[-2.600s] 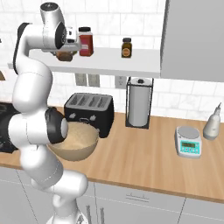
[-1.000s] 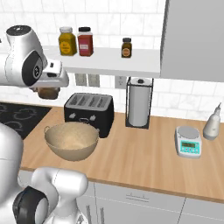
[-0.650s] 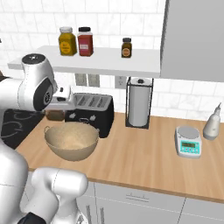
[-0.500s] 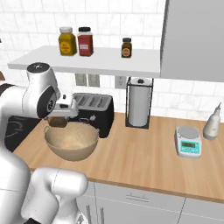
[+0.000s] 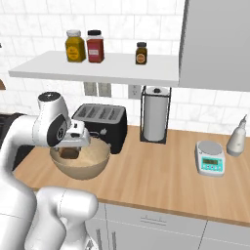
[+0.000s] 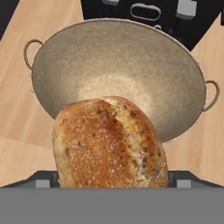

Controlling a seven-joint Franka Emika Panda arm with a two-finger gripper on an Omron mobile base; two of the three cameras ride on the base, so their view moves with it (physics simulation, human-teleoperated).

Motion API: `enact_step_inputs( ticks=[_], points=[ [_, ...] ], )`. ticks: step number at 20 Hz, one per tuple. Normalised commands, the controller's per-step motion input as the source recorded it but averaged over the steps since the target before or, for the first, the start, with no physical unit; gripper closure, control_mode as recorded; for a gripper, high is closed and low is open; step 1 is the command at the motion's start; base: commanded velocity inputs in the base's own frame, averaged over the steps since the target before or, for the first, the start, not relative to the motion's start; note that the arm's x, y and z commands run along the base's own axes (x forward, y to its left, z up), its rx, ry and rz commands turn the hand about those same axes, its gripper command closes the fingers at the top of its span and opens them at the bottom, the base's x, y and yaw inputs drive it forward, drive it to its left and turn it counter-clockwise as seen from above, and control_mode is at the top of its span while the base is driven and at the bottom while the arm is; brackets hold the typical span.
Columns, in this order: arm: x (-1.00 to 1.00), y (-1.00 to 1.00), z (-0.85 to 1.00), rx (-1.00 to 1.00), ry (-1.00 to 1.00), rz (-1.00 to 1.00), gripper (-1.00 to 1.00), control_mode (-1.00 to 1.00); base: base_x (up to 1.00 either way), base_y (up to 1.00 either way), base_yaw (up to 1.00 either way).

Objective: Open the cabinet, pick up the bread from the cabinet and place it in the basket. Then move the basket to the dining counter.

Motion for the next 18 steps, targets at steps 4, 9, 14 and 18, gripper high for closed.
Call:
enact_step_inputs(
  ticks=[4,9,14,18],
  points=[
    [0.28,0.01,-0.19,0.0,0.05,0.0,1.0,-1.0,0.0,0.0,0.0],
    [0.13,0.03,-0.29,0.0,0.0,0.0,1.0,-1.0,0.0,0.0,0.0],
    [0.12,0.01,-0.41,0.0,0.0,0.0,1.0,-1.0,0.0,0.0,0.0],
    [0.05,0.0,-0.32,0.0,0.0,0.0,1.0,-1.0,0.0,0.0,0.0]
  ],
)
